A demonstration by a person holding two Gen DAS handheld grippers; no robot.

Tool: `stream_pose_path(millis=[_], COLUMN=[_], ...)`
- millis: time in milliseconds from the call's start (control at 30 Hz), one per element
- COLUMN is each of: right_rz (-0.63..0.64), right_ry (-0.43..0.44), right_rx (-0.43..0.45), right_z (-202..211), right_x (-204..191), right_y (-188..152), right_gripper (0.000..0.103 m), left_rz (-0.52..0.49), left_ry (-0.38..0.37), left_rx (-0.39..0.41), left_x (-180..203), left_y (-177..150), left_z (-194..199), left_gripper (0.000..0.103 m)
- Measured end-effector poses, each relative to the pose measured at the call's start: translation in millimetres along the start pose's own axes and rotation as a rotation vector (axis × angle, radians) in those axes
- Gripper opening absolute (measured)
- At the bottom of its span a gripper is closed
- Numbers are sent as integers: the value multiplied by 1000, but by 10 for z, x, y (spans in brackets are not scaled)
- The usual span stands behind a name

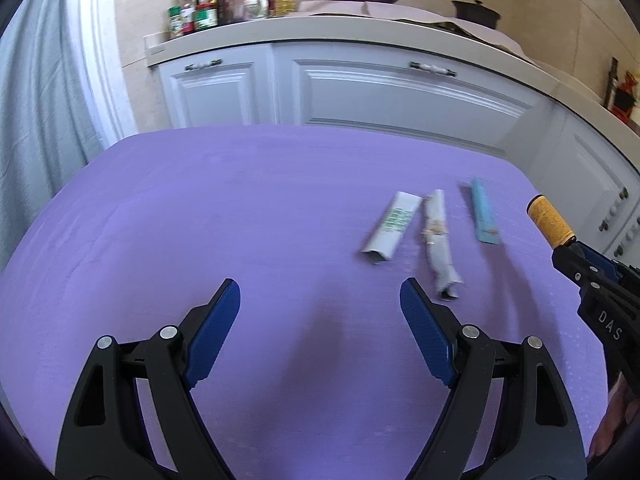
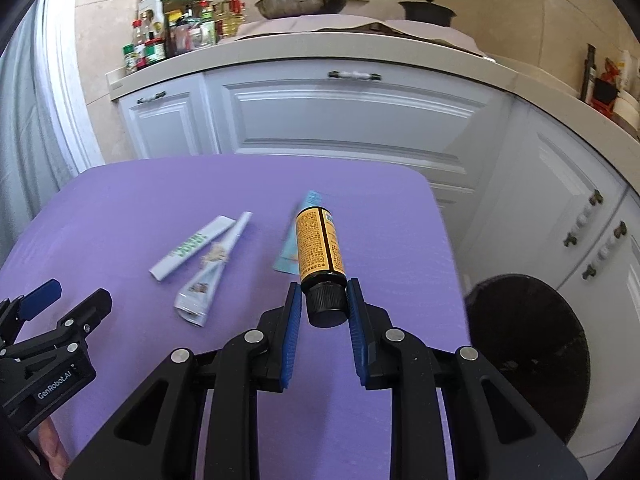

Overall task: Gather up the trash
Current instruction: 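Lift the amber bottle with the right gripper while the left grasps the white-and-clear tube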

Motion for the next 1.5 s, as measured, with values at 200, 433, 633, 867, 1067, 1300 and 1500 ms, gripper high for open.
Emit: stream_pose_path(millis=[200, 433, 633, 867, 1067, 1300, 1500], right_rz=[-37, -88, -121, -137, -146, -147, -156], right_ry=[-34, -50, -49, -43, -45, -61, -86], right_rx=[7, 21, 26, 30, 39, 48, 64], right_z=[49, 118, 146, 173, 219, 305, 414], right_x=[323, 669, 897, 1040, 1082, 1107, 1209], right_y=[-49, -72, -90, -111, -123, -147, -167], right_gripper=[24, 24, 24, 24, 24, 24, 24], left_rz=[-56, -104, -125, -127, -157, -179, -203], left_ry=[-29, -49, -61, -85, -74, -71, -92], left_rx=[2, -26, -72, -110, -66, -17, 28], left_x=[359, 660, 794, 848, 906, 964, 1086], left_y=[71, 131, 115, 91, 128, 178, 244], left_z=[-59, -205, -338, -397, -308, -136, 81], left_gripper=[80, 66, 43, 17, 16, 16, 16])
Point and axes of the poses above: each gripper's, at about its wrist camera, not at the fingertips, and z roughly against the way its jaws point, x to its right, y to its top, the point moved 7 cm from there along -z, roughly the way its jaws point, and after that the axes turned 9 degrees about -z, right-handed, at the moved point
